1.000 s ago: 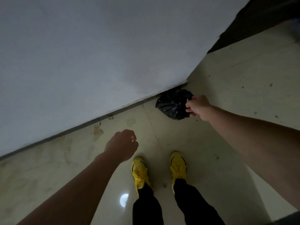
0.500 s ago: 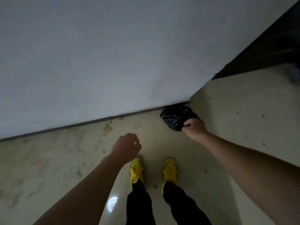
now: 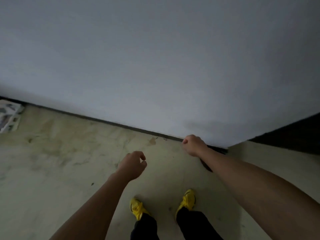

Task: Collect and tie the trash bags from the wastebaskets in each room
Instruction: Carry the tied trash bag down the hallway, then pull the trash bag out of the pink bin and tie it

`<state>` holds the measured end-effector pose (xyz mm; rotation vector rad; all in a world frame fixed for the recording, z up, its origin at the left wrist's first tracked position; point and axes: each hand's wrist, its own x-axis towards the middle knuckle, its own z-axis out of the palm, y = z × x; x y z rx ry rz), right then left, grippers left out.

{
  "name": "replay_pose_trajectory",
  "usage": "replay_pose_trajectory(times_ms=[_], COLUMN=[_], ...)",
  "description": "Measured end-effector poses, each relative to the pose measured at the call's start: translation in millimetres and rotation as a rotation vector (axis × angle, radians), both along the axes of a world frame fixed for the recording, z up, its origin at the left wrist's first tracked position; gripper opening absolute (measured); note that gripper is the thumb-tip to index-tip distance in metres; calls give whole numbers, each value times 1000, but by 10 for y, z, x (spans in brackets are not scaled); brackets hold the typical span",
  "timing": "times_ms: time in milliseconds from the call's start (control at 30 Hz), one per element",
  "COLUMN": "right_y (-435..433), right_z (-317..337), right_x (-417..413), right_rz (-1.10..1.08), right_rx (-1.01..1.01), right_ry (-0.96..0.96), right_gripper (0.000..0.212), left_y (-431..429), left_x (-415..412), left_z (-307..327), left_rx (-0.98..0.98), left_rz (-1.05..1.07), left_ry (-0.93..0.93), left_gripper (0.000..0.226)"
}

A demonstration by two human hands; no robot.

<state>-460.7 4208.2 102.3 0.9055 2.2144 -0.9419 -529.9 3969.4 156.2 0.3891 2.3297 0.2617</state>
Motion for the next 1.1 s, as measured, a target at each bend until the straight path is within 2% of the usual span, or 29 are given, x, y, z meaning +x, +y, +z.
replay_pose_trajectory(times_ms=[67, 200, 367, 633, 867, 1100], right_y=[-394, -843, -2871, -5074, -6860, -8926], right_z=[357, 725, 1325, 1943, 2145, 2129], right_x=[-244, -655, -1603, -2559, -3399, -4359], right_rz=[160, 284, 561, 852, 1102, 1350], right_rx=[49, 122, 121, 81, 64, 6], right_ry=[-5, 4, 102, 235, 305, 293], right_gripper=[20, 21, 22, 22, 23, 25], left_y=[-572, -1246, -3431, -5398, -6745, -8258], left_x=[5, -85, -345, -467, -585, -962], left_z=[295, 522, 1072, 1541, 1707, 1926], left_rx=[0, 17, -7, -33, -73, -169], left_rz=[110, 222, 440, 776, 985, 1255], left_ry=[3, 18, 86, 170, 165, 200], left_gripper=[26, 26, 28, 28, 29, 29])
